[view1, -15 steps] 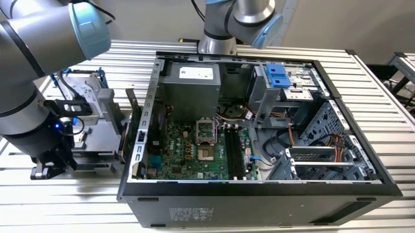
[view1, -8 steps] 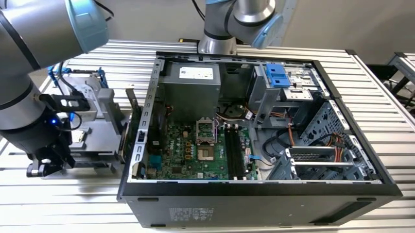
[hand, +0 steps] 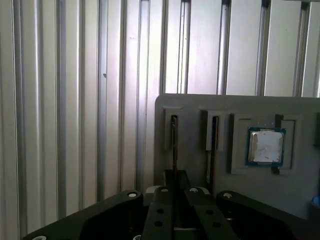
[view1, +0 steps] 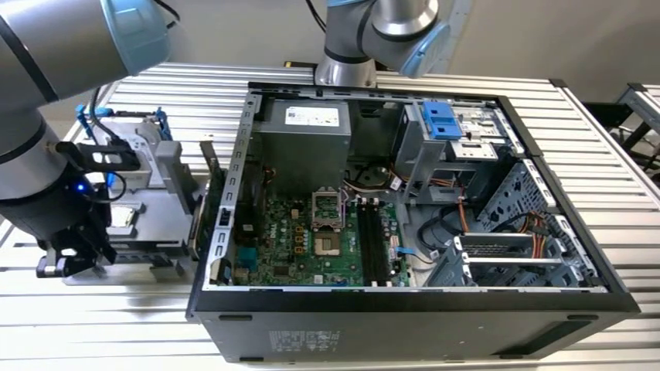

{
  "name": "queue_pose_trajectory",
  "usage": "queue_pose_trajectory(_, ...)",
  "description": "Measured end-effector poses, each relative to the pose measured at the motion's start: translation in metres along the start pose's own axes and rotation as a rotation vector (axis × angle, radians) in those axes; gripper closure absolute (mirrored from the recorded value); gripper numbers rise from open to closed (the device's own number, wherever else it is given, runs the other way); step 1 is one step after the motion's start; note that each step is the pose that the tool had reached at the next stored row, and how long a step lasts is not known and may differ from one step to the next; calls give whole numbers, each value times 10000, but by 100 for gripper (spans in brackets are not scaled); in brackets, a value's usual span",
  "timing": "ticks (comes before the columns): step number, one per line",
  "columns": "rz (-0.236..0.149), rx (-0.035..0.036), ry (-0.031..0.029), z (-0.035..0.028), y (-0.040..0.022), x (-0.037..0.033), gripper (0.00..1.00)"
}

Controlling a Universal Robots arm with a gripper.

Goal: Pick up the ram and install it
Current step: 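Pick up the ram and move it above insertion slot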

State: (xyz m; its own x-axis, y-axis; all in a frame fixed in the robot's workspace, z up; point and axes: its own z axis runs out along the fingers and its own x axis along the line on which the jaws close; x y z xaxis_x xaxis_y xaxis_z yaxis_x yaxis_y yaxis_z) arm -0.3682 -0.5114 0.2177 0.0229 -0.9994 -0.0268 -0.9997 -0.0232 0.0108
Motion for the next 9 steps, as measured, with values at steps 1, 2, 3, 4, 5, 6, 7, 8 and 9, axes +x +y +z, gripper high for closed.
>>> queue_pose_trajectory(1, 0, 0, 0, -16, 1, 0, 100)
queue_pose_trajectory(2, 0, 0, 0, -34, 2, -1, 100)
queue_pose_trajectory(3, 0, -1, 0, -56, 4, -2, 100)
queue_pose_trajectory(4, 0, 0, 0, -79, 5, -2, 100)
queue_pose_trajectory(5, 0, 0, 0, -106, 5, -3, 100)
queue_pose_trajectory(6, 0, 1, -1, -137, 6, -4, 100)
queue_pose_trajectory(7, 0, 0, 0, -170, 7, -5, 100)
queue_pose_trajectory(8, 0, 0, 0, -198, 8, -5, 100)
queue_pose_trajectory(9, 0, 0, 0, -221, 9, -6, 100)
